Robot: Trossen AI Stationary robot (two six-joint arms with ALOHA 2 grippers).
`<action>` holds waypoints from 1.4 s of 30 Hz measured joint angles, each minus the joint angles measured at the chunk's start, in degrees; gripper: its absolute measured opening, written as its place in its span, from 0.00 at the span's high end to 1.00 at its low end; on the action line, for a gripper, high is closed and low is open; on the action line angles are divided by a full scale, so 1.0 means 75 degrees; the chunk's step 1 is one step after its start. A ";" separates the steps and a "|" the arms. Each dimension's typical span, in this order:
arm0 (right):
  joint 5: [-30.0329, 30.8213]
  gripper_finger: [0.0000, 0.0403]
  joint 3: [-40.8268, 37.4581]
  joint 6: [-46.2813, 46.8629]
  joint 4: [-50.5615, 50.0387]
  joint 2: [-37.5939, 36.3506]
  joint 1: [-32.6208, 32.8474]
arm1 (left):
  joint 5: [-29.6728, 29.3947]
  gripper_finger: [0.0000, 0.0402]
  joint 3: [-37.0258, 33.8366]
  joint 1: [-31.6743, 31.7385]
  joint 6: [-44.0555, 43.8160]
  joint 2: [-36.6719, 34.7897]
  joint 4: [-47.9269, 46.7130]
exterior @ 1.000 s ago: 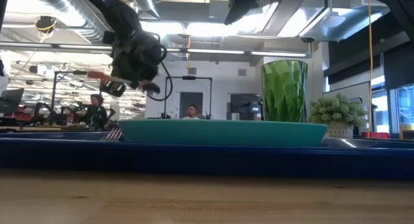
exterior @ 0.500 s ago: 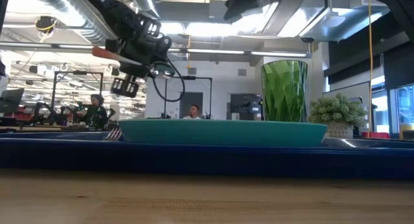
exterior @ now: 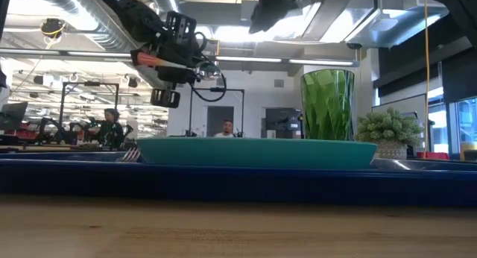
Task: Pick and place plate/cup/fork/spoon on tray
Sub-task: Put the orange spoon on the left of the green plate on the blue tray
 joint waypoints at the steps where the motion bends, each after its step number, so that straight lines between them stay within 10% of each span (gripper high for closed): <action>1: 0.0033 0.99 -0.0036 -0.0011 0.0016 0.0000 0.0000 | 0.0002 0.99 0.0000 -0.0015 0.0000 0.0000 0.0001; 22: -0.0149 0.76 -0.0079 0.0149 -0.0014 0.0282 0.0191 | -0.0280 0.99 0.0000 -0.0226 -0.0808 -0.0053 0.2162; 42: -0.0480 0.75 -0.0085 -0.0598 0.0334 0.0617 0.0312 | 0.0034 0.99 0.0003 -0.0267 -0.1408 -0.0157 0.3484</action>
